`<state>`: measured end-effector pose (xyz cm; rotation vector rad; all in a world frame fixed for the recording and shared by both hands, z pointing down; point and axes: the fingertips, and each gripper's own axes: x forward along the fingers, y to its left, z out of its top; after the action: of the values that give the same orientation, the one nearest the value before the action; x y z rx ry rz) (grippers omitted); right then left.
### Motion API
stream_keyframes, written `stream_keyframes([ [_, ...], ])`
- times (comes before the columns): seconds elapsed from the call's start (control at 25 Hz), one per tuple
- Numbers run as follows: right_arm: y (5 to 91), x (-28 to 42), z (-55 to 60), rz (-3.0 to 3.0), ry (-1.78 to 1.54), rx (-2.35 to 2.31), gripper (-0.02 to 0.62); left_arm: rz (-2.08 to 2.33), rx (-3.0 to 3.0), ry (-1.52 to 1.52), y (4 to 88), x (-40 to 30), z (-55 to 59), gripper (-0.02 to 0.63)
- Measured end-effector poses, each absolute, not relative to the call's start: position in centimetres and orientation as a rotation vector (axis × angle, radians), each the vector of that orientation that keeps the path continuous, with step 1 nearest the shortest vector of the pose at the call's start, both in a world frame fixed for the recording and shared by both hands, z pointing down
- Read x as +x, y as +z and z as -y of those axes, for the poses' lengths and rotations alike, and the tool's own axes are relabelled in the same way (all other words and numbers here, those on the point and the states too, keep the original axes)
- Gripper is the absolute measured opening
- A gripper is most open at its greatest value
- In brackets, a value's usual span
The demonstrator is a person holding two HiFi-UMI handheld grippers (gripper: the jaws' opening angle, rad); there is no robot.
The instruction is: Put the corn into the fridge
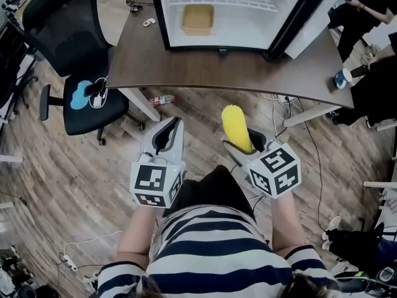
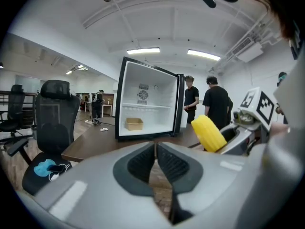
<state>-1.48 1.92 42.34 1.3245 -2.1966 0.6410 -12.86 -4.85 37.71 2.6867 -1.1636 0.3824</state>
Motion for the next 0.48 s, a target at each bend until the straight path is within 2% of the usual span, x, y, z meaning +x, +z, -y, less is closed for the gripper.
stream_keyframes([
  [0.48,41.6,1.8,5.7,2.225,0.595,1.256,0.244,1.263,2.668,0.335,36.7,-10.0,11.9,0.000],
])
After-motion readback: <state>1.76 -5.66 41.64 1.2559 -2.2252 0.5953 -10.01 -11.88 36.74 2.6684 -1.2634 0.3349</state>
